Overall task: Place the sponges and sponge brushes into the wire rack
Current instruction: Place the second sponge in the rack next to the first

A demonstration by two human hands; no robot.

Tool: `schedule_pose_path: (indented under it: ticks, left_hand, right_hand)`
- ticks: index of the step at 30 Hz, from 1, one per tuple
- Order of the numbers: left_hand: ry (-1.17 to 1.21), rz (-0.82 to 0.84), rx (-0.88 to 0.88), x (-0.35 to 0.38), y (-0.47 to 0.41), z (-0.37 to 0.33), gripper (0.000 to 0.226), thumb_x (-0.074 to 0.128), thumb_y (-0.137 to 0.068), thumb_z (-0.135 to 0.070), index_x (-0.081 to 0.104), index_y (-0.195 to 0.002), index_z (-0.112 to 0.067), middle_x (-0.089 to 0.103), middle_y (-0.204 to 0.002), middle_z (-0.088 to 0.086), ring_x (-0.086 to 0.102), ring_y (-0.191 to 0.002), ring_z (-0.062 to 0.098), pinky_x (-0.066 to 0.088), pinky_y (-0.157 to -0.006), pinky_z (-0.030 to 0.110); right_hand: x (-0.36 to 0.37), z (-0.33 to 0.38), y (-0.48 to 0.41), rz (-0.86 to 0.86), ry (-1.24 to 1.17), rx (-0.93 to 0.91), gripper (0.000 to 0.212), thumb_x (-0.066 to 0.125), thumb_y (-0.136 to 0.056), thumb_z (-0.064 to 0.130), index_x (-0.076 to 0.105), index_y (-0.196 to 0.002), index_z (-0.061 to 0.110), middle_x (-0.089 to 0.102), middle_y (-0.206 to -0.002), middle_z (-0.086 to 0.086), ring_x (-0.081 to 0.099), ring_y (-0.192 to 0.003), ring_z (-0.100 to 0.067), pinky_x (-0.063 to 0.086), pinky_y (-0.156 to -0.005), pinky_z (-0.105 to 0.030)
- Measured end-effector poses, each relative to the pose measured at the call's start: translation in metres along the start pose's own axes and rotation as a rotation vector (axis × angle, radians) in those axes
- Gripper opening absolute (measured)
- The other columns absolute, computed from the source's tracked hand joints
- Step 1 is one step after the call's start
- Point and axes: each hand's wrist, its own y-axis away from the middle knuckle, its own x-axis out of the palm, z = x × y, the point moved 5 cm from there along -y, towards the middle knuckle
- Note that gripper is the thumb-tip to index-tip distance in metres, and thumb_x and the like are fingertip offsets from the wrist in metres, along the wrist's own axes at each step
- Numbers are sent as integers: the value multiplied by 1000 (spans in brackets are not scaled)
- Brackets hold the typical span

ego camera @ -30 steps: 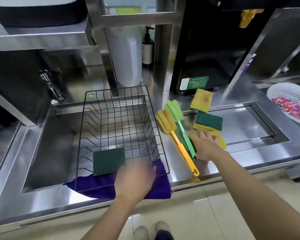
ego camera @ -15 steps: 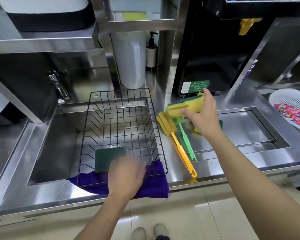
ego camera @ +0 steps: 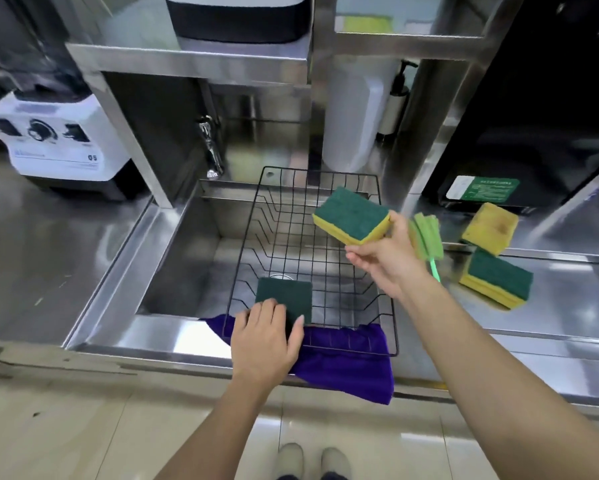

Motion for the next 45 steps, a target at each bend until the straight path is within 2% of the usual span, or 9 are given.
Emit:
schedule_pose_path:
  ticks: [3,7,16,23,29,34,38,40,45]
  left_hand:
    - [1,-25,4,0,0,0,42,41,-93,-41,65,-82,-8,67,-89,9,60,-77,26,36,-72,36]
    - [-6,-46,11,1,1,1,41,42,-92,-41,65,-83,-8,67,-89,8,60,-78,26,34,-72,36]
    - [10,-60,12,6,4,1,39,42,-93,-40,65,-82,-10,64,-80,4,58,-76,24,38,-69,36]
    - [2,-112,29,6,5,0,37,43,-94,-37,62,-76,-11,60,-74,3,55,-70,24,38,-65,36]
    - [-3,-95,29,7,4,0,38,44,-93,-37,63,-71,-12,61,-73,3,55,-67,24,40,-62,35]
    - [-1,-62,34,8,4,0,40,43,-92,-38,65,-72,-12,63,-75,3,57,-68,23,42,-61,34]
    - [-16,-40,49,6,3,-1,41,42,-94,-38,65,-74,-11,63,-75,3,57,-70,23,41,-66,36]
    - [-13,-34,83,5,2,-7,40,43,-94,-39,64,-74,-11,61,-73,3,56,-70,23,40,-69,37]
    - [13,29,207,13,-7,-51,42,43,-95,-43,59,-70,-13,56,-67,3,52,-66,24,38,-71,39]
  right_hand:
    - [15,-13,-6,135,-148,119,59,49,-77,-20,42,-116,24,52,-114,-10,55,-96,-28,49,-70,-31]
    - [19,-36,-18,118,-28,231,36,60,-85,10,44,-111,29,59,-104,-10,53,-74,-22,41,-60,-30]
    - [33,-68,-51,-15,241,194,39,63,-86,9,54,-121,-4,64,-108,-13,60,-97,-24,49,-80,-29]
    - [50,-87,-59,41,462,194,15,64,-84,6,55,-95,9,64,-111,-13,61,-100,-25,49,-96,-40]
    - [46,-90,-61,74,558,222,21,63,-85,4,50,-77,18,62,-94,-7,58,-84,-20,48,-71,-29]
    - [44,-86,-59,112,762,167,17,62,-89,20,58,-101,8,58,-89,-2,52,-79,-15,42,-66,-25]
    - [40,-79,-58,39,883,56,49,62,-87,30,49,-127,4,57,-125,-10,53,-115,-26,41,-94,-34]
    - [36,-69,-56,27,922,-16,51,61,-87,31,48,-129,5,53,-132,-12,51,-119,-26,40,-95,-31]
    - [16,-25,-47,1,864,-208,35,59,-89,23,55,-120,8,56,-101,-3,53,-95,-17,40,-83,-26]
